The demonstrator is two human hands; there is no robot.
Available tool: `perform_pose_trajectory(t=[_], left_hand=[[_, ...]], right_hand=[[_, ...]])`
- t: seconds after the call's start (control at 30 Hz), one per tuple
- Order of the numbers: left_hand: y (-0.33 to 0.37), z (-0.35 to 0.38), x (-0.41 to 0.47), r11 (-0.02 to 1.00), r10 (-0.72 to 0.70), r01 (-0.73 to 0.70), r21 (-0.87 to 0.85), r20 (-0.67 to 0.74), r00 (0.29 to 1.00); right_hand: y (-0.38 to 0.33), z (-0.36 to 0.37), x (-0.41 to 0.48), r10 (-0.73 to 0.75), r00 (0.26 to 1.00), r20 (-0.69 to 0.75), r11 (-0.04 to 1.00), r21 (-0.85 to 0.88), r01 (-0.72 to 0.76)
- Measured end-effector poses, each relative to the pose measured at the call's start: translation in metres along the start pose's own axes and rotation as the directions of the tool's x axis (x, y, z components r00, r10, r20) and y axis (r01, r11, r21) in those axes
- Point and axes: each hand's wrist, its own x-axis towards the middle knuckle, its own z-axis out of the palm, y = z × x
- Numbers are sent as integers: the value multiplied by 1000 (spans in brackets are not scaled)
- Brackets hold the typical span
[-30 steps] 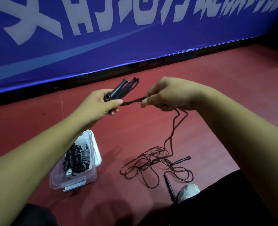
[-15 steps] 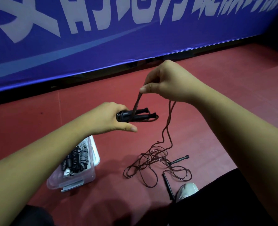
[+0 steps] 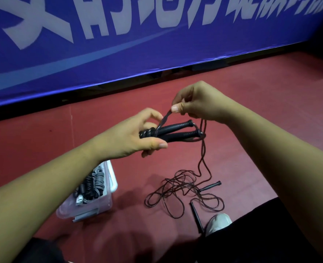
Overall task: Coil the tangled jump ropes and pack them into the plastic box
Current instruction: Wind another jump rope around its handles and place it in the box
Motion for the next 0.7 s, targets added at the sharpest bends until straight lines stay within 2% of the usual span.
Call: perform_pose_trajectory(t=[0.07,0.17,0.33,0.4,0.47,0.57,0.7], left_hand=[[2,-3,0,998,26,-28,-49,-26,999],[7,-6,1,996,87,-87,9,-72,994],[10,-10,3,995,74,-87,-43,-246,966],[8,-15,6,992,60,-93,-91,-313,948],[5,-20,9,984,50,-110,-141,-376,925],[3,-25,11,981,56,-129,-146,-422,905],[0,-27,15,981,37,-121,-152,-465,885]], right_hand=[[6,2,-1,51,997,65,998,46,-54],[12,6,-4,121,977,174,981,130,-144],[14,14,-3,171,922,347,918,284,-277],[9,17,-2,153,933,324,895,354,-270],[2,19,-3,92,963,253,911,369,-184],[-6,21,-5,35,983,182,968,240,-79],[-12,26,-6,67,991,120,983,159,-86]])
